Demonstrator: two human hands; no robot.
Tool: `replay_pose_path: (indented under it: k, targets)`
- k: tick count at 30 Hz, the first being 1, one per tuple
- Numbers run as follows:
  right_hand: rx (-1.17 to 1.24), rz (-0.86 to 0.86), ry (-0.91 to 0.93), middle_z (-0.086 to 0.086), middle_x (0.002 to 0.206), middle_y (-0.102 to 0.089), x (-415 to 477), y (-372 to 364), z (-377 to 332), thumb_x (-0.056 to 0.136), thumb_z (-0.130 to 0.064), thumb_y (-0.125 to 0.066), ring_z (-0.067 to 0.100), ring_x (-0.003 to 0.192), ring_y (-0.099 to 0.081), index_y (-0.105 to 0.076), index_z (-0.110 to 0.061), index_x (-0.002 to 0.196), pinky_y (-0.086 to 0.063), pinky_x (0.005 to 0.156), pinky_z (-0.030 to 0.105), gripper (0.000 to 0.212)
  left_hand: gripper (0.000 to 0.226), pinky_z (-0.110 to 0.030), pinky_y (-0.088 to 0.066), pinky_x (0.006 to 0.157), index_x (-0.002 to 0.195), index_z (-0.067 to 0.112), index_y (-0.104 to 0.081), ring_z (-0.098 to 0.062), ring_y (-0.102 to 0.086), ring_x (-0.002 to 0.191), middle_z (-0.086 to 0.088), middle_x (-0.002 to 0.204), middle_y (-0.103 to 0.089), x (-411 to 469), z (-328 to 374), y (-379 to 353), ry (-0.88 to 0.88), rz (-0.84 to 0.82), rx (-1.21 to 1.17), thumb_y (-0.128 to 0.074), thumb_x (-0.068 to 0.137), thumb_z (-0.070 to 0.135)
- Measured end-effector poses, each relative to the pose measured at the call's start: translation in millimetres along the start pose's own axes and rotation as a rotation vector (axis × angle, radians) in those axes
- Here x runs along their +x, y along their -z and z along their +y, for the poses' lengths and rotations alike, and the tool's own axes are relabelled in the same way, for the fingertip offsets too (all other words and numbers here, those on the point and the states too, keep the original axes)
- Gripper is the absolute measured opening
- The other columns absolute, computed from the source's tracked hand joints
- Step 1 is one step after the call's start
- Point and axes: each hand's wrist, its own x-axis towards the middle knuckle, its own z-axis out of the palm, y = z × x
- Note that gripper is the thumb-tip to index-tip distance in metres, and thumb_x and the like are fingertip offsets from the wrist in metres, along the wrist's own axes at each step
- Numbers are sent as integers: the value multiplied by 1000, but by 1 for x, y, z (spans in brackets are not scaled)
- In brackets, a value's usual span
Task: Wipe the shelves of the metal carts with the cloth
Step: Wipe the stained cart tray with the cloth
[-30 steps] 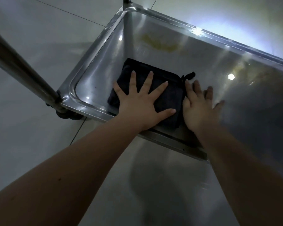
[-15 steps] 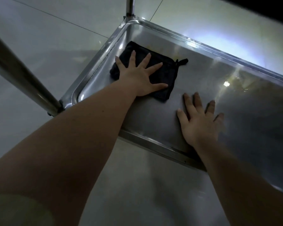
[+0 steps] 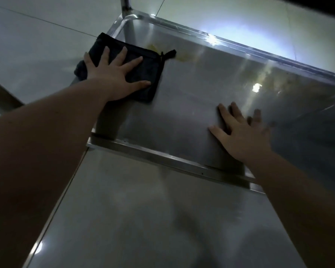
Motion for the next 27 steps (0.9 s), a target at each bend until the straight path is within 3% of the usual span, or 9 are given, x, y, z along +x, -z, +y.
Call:
replay_pose_path:
  k: [5,16,20,23,27]
  targets:
    - [36,23,-75,-15,162,16,-15,-15,6,73,-86,5,46,146,10,17,-57,144,4,110,71,78,96,-73,11,104,141,65,8,-33,15,148,12,163,11,5,29,0,44,-21,-8,0,53,104]
    - [130,76,-47,-14,162,15,-13,-18,7,75,-87,-4,43,146,16,15,-52,147,11,110,69,82,92,-78,12,100,147,59,2,-39,19,146,7,164,12,11,194,-6,-134,-35,-69,-14,66,98]
    - [81,74,-39,-16,163,10,-11,-16,35,73,-89,-5,36,148,11,10,-51,148,0,109,74,86,90,-76,10,103,146,60,-1,-34,17,148,9,164,10,11,175,-6,-160,-31,-93,-17,66,98]
    - [122,71,-156,-14,163,10,-12,-18,67,75,-89,-9,38,148,10,7,-52,149,6,112,69,84,91,-74,7,108,144,63,-3,-32,13,149,13,163,8,11,140,-4,-157,-34,-94,-17,62,100]
    - [121,98,-164,-12,163,10,-10,-22,73,74,-90,-7,39,148,11,7,-51,150,10,113,64,86,95,-73,1,109,144,62,-5,-32,6,150,14,164,3,9,65,3,7,4,-75,-12,59,103]
